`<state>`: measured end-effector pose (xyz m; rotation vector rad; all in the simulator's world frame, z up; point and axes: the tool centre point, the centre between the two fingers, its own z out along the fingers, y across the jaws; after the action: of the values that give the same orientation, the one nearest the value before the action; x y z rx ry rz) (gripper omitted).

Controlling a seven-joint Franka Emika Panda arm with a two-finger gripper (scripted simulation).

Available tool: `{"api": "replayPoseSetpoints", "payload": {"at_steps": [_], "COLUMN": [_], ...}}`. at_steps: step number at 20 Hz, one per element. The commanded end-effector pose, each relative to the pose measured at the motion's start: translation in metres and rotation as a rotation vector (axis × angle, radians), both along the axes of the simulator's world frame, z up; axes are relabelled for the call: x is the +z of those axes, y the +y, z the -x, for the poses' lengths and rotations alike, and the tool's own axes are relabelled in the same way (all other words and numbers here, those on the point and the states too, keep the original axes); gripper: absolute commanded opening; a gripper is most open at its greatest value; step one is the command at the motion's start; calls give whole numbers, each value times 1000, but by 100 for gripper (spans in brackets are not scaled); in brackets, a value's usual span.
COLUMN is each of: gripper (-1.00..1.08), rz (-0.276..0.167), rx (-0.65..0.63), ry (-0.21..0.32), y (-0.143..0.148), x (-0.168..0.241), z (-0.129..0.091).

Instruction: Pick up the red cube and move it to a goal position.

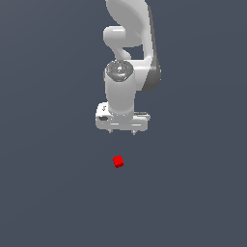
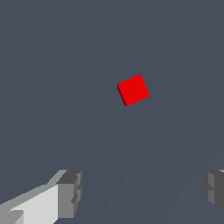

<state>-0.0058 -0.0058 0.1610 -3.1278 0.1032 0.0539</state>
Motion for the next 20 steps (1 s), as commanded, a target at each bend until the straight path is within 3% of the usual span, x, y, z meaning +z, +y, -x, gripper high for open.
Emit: {"api": "replayPoseSetpoints", "payload": {"at_steps": [1,10,20], "gripper": [100,100,100], "rz": [0,0,2], "rx": [0,51,222], "ry": [0,-4,-20], "y": [0,-4,-15], "x": [0,-18,-78], "z": [0,-8,-38]}}
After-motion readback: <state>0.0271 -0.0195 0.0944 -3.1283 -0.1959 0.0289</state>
